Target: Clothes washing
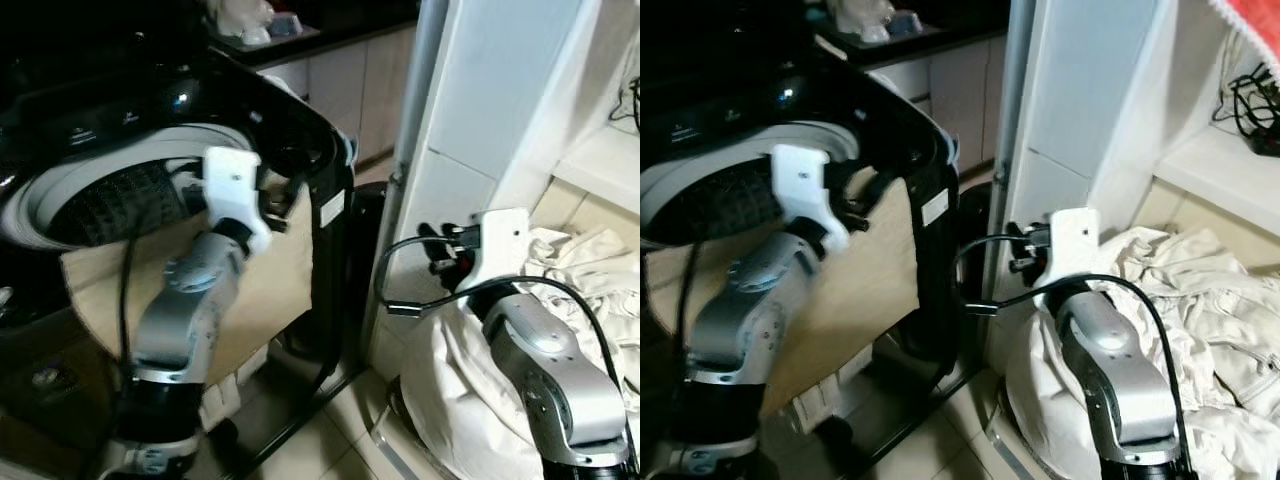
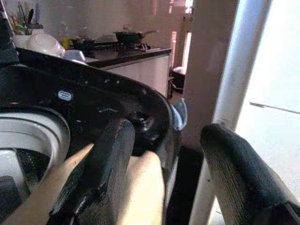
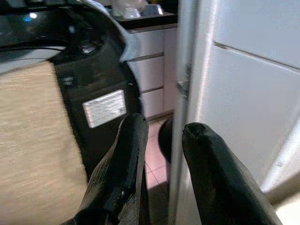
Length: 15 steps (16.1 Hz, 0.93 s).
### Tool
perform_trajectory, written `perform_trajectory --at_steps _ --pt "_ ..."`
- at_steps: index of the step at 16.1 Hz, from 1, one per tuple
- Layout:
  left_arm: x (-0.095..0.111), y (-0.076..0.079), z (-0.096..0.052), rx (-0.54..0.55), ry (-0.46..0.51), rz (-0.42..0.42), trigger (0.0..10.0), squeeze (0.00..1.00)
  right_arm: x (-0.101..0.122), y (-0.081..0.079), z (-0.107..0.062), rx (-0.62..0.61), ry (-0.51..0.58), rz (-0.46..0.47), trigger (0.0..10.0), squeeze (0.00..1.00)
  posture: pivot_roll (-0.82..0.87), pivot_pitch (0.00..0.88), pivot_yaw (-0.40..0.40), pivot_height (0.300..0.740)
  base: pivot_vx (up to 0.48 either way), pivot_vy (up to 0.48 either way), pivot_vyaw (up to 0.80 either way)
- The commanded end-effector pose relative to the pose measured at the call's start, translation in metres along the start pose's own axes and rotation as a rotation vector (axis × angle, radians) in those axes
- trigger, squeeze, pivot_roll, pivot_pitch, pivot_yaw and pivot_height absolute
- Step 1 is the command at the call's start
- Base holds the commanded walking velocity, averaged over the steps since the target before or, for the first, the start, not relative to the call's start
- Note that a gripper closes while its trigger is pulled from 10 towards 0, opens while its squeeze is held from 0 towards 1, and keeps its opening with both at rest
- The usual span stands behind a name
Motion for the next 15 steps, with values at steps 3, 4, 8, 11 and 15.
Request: perform_trajectory --at_steps 3,4,8,11,15 --pt "-0.001 0.007 0.002 -0.018 -0.01 0.002 10.0 0.0 0.002 0.006 -0.001 -0.019 -0.006 -0.003 10.0 0.0 -0.11 0.019 0.04 0.74 0.277 0.0 -0.8" --pt "-0.002 0.007 0.002 -0.018 -0.01 0.002 10.0 0.0 0.002 0.006 -0.001 -0.02 -0.006 -0.003 10.0 0.0 -0.11 0.019 0.04 0.74 0.277 0.0 -0.8" --pt "-0.004 0.009 0.001 -0.018 -0.012 -0.003 10.0 0.0 0.002 0.006 -0.001 -0.02 -0.006 -0.016 10.0 0.0 -0.11 0.018 0.037 0.74 0.273 0.0 0.0" --pt "-0.005 0.012 0.001 -0.019 -0.013 -0.009 10.0 0.0 0.002 0.007 -0.002 -0.016 -0.008 -0.024 10.0 0.0 -0.12 0.018 0.025 0.74 0.263 0.0 0.0" --pt "-0.007 0.017 -0.001 -0.051 -0.011 0.014 10.0 0.0 0.001 0.008 -0.002 -0.02 -0.008 -0.019 10.0 0.0 -0.12 0.012 0.023 0.74 0.063 0.0 0.0"
Point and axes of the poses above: a point about 5 cm out from each wrist's last joint towards the gripper, its own z axis pointing out of the wrist towards the gripper, its own x axis along the axis of the wrist's last joint, y = z × x, the point moved 3 cm from there along z, pointing out of the wrist towards the gripper, and after that the axes turned 7 degrees about -z, right-handed, at the moved point
